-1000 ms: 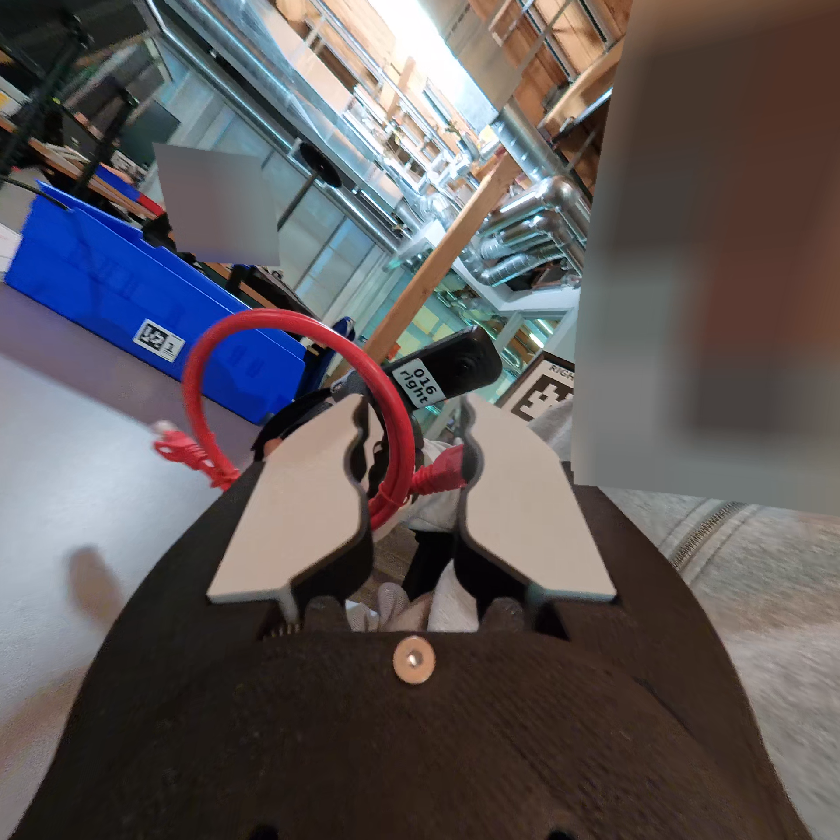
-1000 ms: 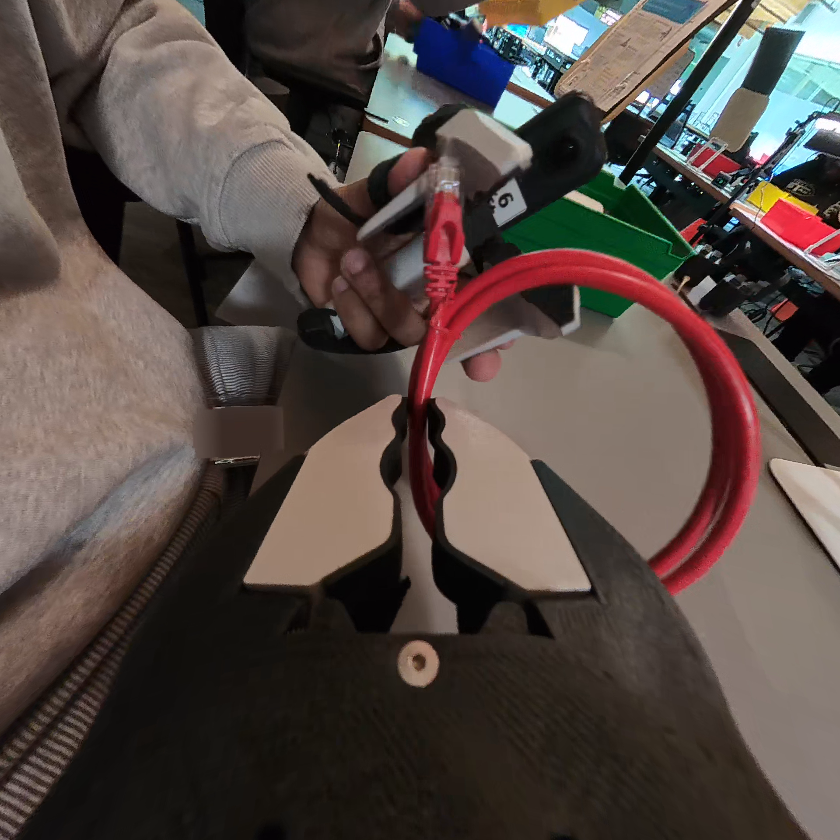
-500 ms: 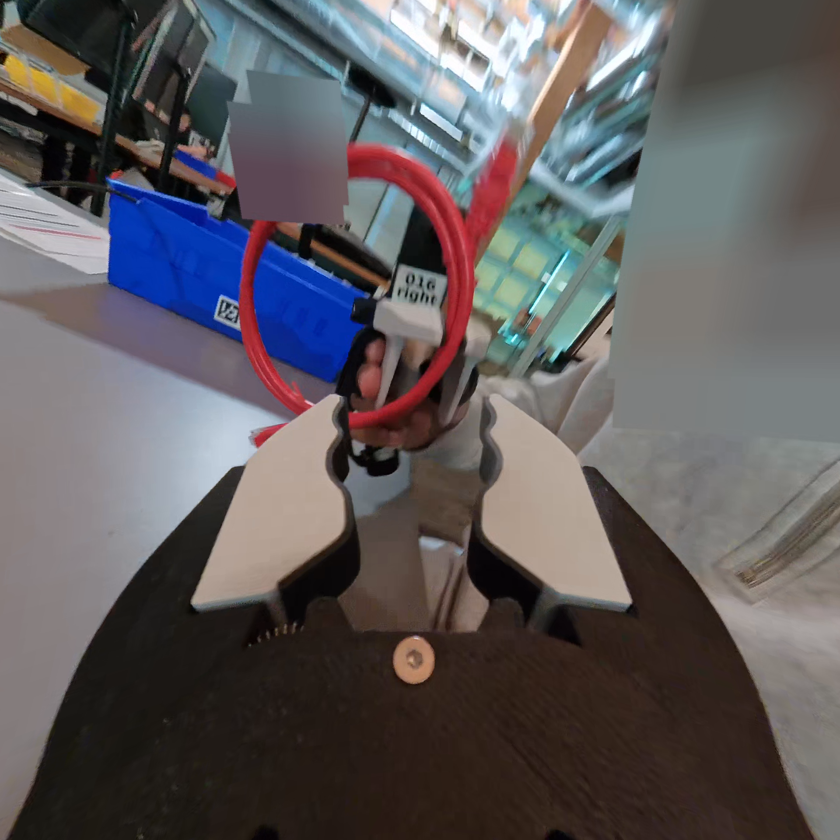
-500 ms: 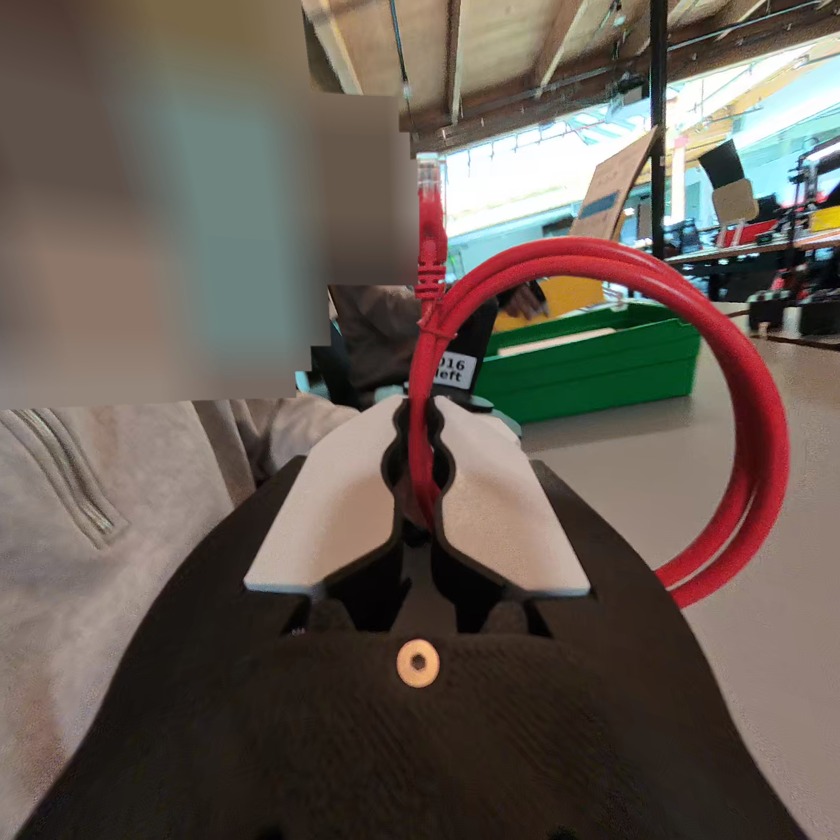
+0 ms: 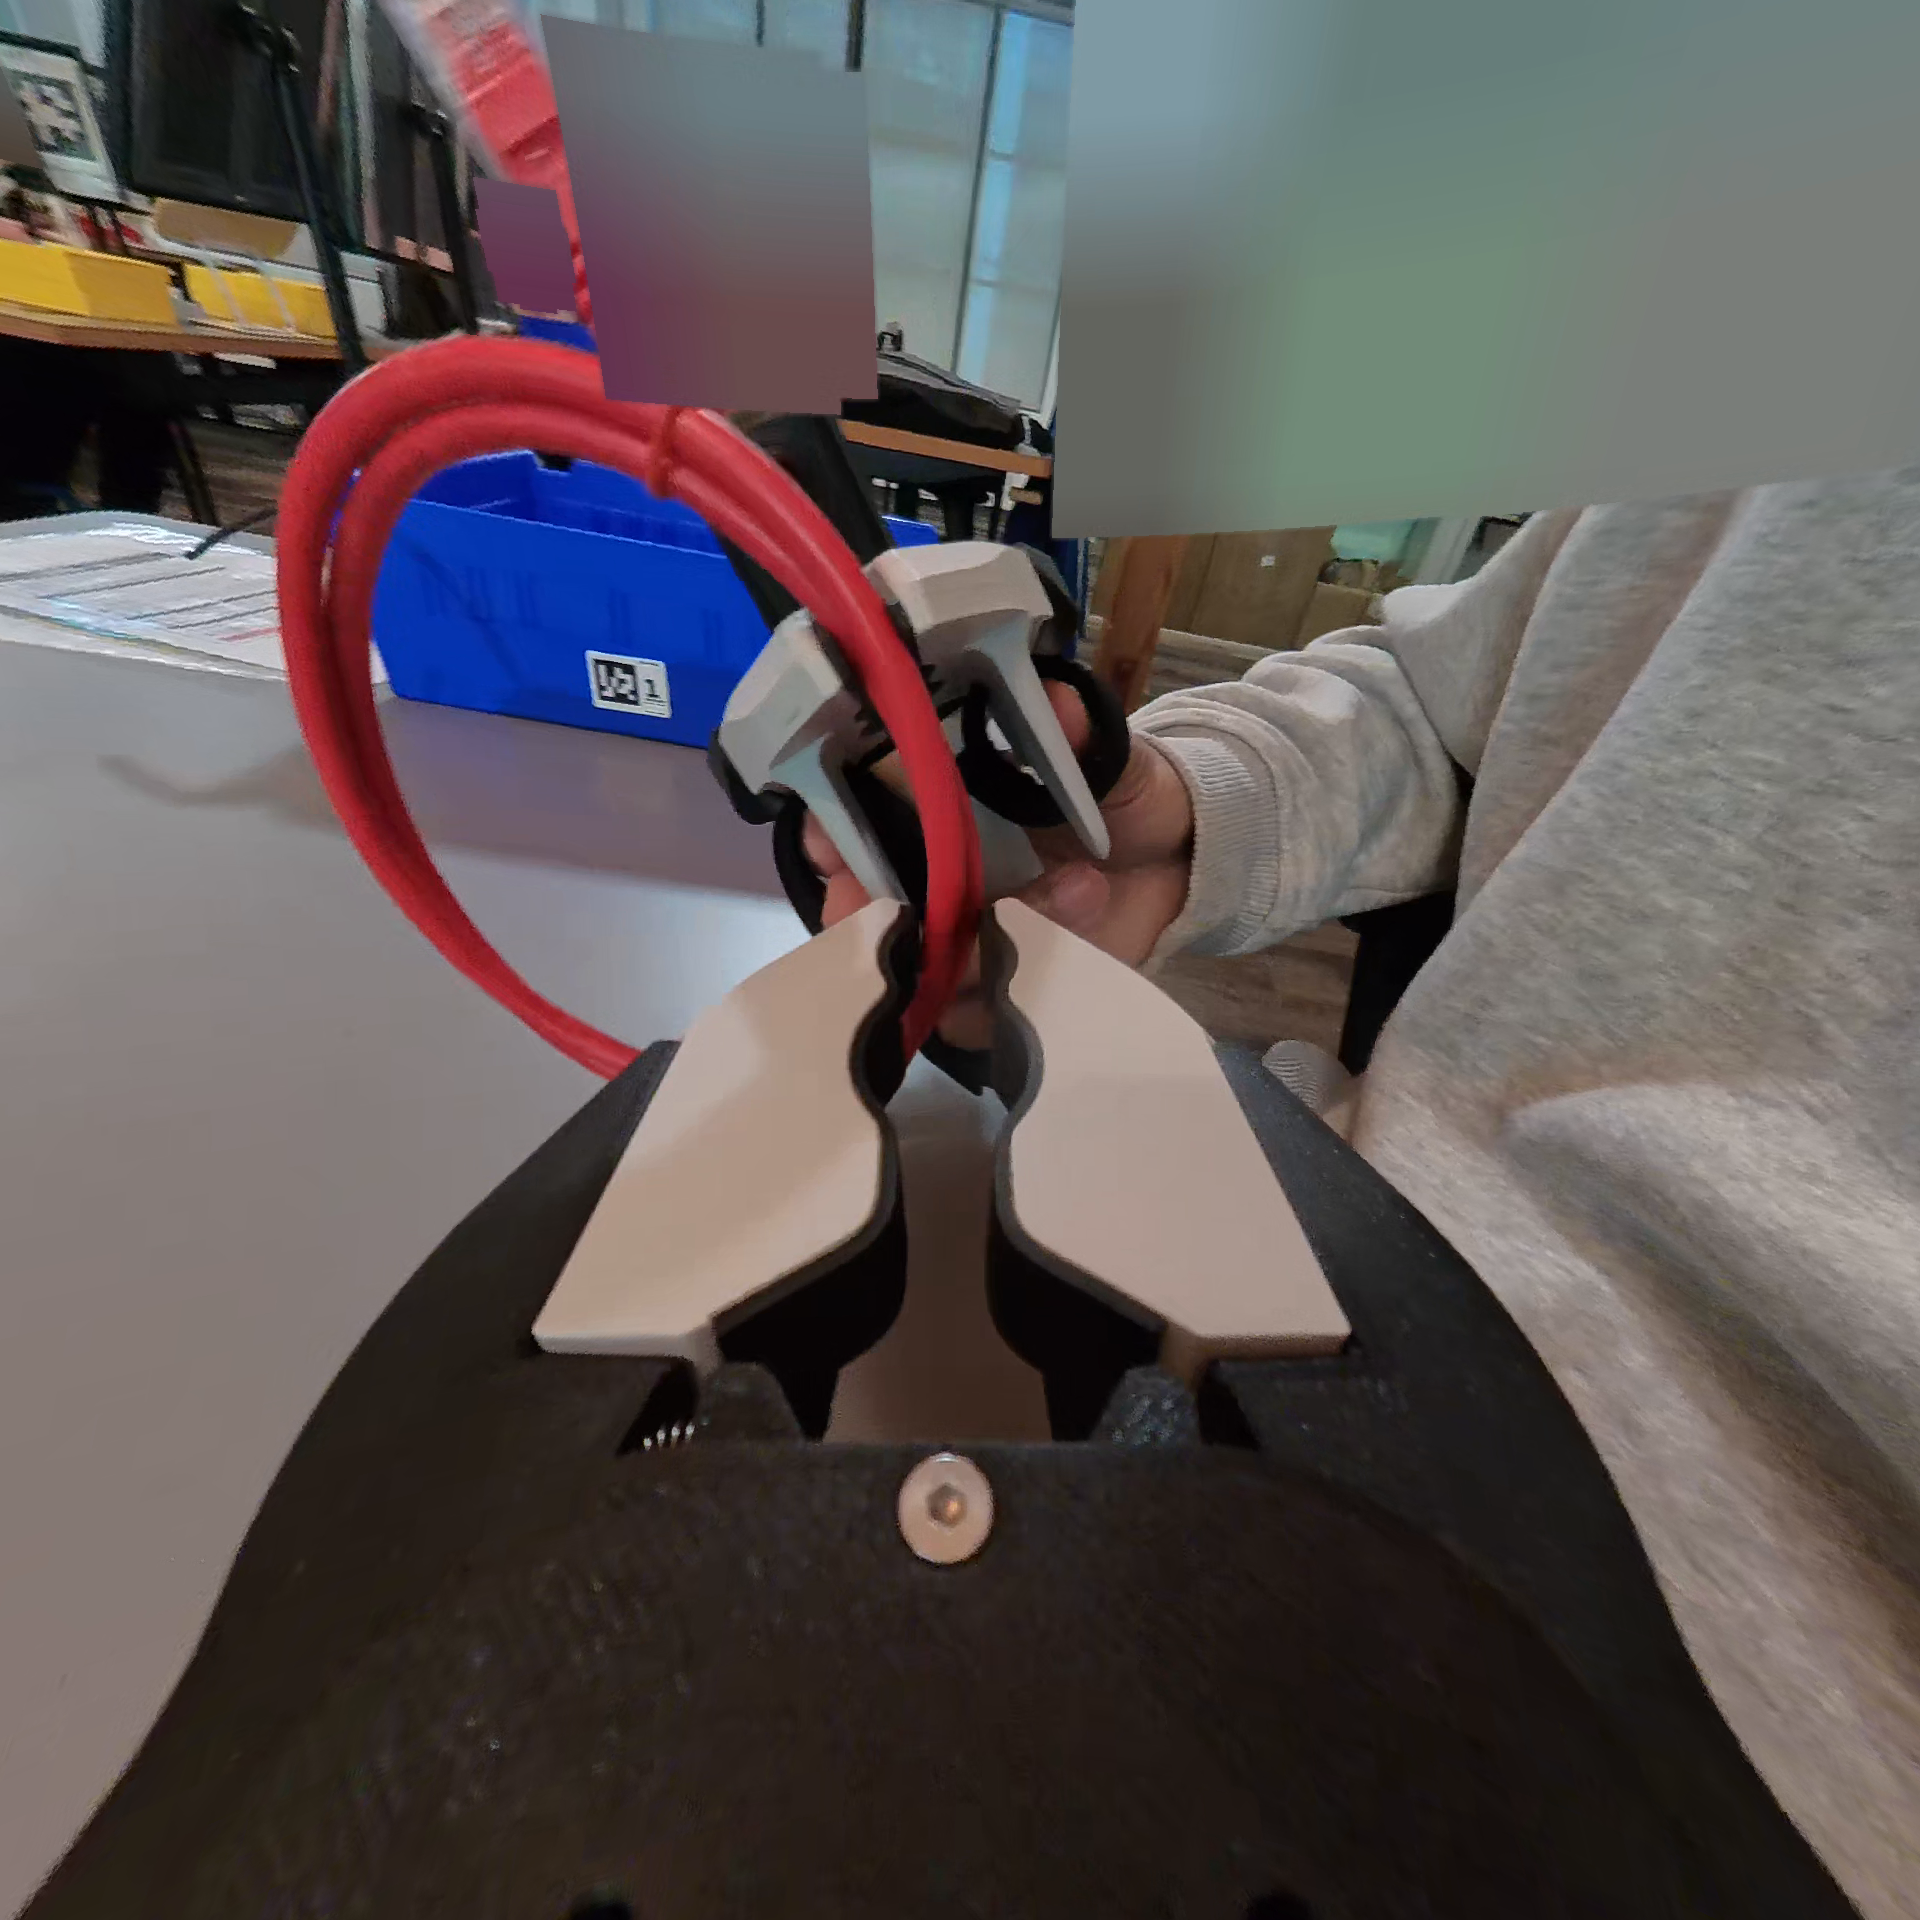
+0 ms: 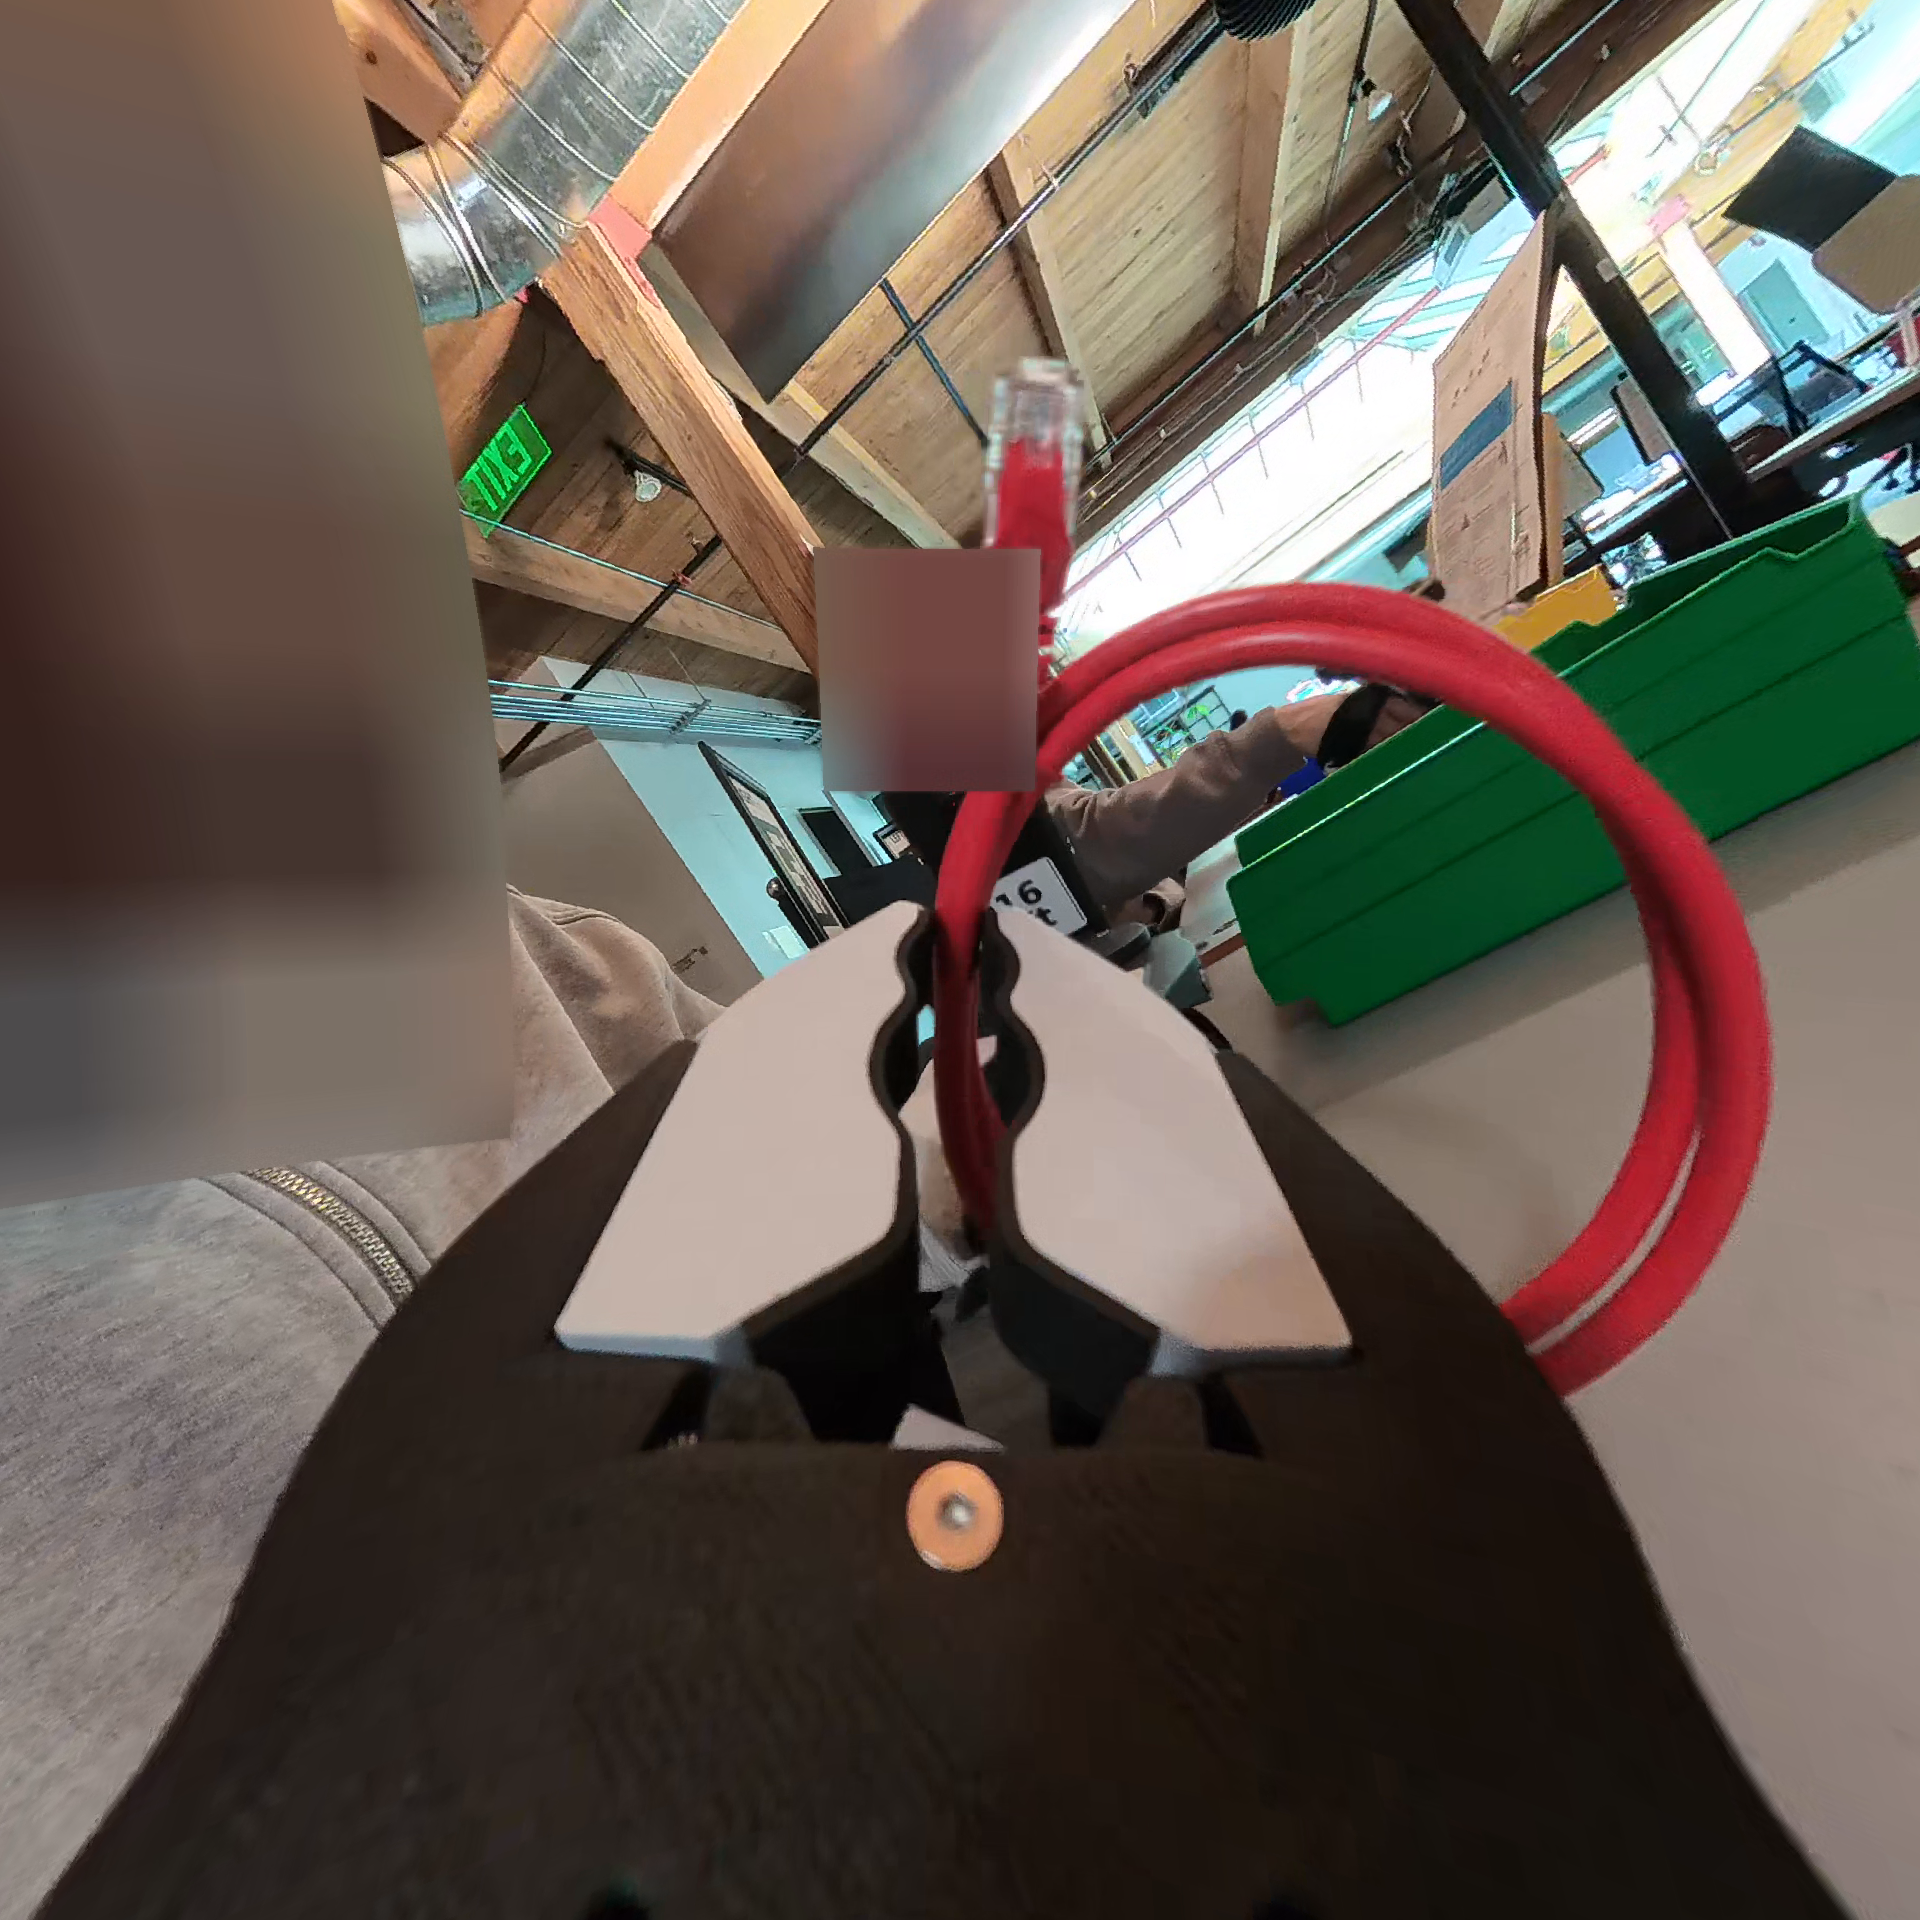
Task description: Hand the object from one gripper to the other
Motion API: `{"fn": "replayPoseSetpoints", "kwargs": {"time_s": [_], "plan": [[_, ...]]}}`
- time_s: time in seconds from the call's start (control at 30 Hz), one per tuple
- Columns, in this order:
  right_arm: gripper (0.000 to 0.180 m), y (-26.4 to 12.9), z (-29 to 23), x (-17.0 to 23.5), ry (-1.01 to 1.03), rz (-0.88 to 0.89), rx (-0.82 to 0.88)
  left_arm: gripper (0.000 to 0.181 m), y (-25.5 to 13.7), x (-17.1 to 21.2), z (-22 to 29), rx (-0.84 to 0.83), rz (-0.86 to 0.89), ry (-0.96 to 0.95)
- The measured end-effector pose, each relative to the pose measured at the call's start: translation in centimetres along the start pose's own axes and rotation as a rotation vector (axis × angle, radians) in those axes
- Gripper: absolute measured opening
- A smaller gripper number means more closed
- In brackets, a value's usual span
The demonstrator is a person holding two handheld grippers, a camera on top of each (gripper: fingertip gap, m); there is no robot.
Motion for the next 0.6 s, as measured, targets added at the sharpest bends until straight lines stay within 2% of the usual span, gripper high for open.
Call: {"fn": "replayPoseSetpoints", "kwargs": {"time_s": [0.13, 0.3, 0.47, 0.6], "plan": [[0.013, -0.3, 0.5, -0.3, 0.045, 0.014, 0.018, 0.008, 0.0, -0.4, 0.5, 0.039, 0.006, -0.030], [0.026, -0.9, 1.2, -1.5, 0.077, 0.052, 0.053, 0.005, -0.4, -1.3, 0.0, 0.029, 0.069, -0.109], [0.031, -1.6, 2.0, -2.1, 0.108, 0.054, 0.092, 0.005, -1.5, -2.8, -1.6, 0.002, 0.199, -0.269], [0.031, -1.7, 2.4, -1.5, 0.046, -0.010, 0.127, 0.005, -2.6, -3.7, -3.1, -0.022, 0.318, -0.416]]}}
Point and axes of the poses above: each gripper's, where its closed fingertips meet, y out along the fingers, x out of its underside, z = x × y across the jaws, the point moved 2 cm from there along -y, back along the fingers, and after that the axes turned 11 degrees about z, right-handed, at the moved point
